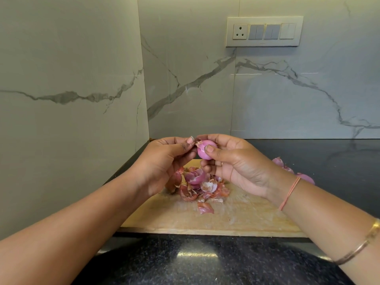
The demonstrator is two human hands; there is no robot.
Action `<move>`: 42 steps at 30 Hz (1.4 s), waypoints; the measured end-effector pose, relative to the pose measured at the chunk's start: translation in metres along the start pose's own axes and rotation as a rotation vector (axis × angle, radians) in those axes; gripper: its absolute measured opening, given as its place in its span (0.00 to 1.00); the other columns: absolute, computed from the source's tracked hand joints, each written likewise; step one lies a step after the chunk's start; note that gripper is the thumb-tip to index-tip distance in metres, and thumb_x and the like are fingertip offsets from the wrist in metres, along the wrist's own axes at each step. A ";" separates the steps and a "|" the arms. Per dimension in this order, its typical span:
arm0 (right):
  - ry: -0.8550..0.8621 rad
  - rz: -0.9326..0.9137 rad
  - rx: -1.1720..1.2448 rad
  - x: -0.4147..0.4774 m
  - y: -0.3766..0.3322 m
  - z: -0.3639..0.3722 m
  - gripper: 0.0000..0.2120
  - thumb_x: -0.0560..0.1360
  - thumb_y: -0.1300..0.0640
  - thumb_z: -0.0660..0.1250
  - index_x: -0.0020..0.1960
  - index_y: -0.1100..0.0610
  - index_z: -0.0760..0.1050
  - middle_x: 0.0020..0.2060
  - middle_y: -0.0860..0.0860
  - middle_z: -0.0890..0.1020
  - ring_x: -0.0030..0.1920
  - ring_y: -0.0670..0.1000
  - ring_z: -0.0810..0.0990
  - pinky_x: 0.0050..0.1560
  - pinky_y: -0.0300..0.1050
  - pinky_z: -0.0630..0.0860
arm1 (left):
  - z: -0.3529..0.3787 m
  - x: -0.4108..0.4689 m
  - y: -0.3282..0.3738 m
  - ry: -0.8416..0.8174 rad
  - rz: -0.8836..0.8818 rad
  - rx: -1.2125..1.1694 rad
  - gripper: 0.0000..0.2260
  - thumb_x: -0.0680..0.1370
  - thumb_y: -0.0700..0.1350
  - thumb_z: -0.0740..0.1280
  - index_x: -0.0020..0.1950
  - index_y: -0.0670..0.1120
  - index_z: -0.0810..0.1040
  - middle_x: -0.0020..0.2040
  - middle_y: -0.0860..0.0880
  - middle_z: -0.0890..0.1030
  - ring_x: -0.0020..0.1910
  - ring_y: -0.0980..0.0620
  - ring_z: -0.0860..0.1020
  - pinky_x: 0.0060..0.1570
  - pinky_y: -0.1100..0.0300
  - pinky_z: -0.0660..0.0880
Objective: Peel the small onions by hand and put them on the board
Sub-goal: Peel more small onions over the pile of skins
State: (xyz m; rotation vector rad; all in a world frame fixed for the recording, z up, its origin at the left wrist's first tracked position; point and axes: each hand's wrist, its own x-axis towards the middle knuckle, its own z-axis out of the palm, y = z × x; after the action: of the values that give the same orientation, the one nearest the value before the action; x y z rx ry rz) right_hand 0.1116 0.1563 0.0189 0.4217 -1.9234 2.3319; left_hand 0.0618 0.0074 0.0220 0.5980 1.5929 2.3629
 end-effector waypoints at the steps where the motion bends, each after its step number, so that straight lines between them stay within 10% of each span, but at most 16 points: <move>1: -0.013 0.007 0.017 0.000 -0.001 -0.001 0.11 0.74 0.68 0.63 0.56 0.62 0.75 0.40 0.56 0.79 0.33 0.48 0.77 0.37 0.38 0.77 | 0.001 0.000 0.001 0.000 -0.014 -0.021 0.06 0.75 0.35 0.65 0.39 0.37 0.79 0.34 0.45 0.82 0.32 0.57 0.80 0.39 0.69 0.79; 6: -0.070 0.021 0.075 -0.001 -0.003 -0.002 0.17 0.70 0.64 0.65 0.58 0.62 0.75 0.42 0.56 0.78 0.34 0.48 0.78 0.36 0.38 0.77 | 0.000 0.000 0.010 0.036 -0.029 -0.161 0.13 0.77 0.37 0.64 0.33 0.38 0.80 0.32 0.45 0.82 0.31 0.55 0.81 0.36 0.67 0.79; 24: 0.059 0.020 0.057 0.000 -0.001 -0.007 0.15 0.73 0.72 0.64 0.59 0.62 0.71 0.40 0.58 0.80 0.34 0.50 0.79 0.37 0.42 0.78 | -0.001 -0.003 -0.006 0.060 0.257 0.467 0.04 0.74 0.38 0.69 0.43 0.46 0.83 0.41 0.45 0.85 0.43 0.50 0.83 0.46 0.60 0.80; 42: 0.179 -0.199 -0.439 -0.001 0.008 0.001 0.20 0.66 0.68 0.75 0.49 0.54 0.69 0.49 0.57 0.82 0.48 0.58 0.83 0.49 0.55 0.81 | 0.002 -0.001 -0.009 0.143 0.226 0.431 0.09 0.72 0.33 0.68 0.33 0.42 0.79 0.26 0.53 0.78 0.27 0.59 0.76 0.34 0.66 0.75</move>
State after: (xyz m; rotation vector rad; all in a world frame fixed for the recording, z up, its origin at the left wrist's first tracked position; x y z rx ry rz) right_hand 0.1109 0.1535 0.0109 0.3298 -2.1116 1.6994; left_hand 0.0628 0.0121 0.0144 0.7378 2.2338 2.2625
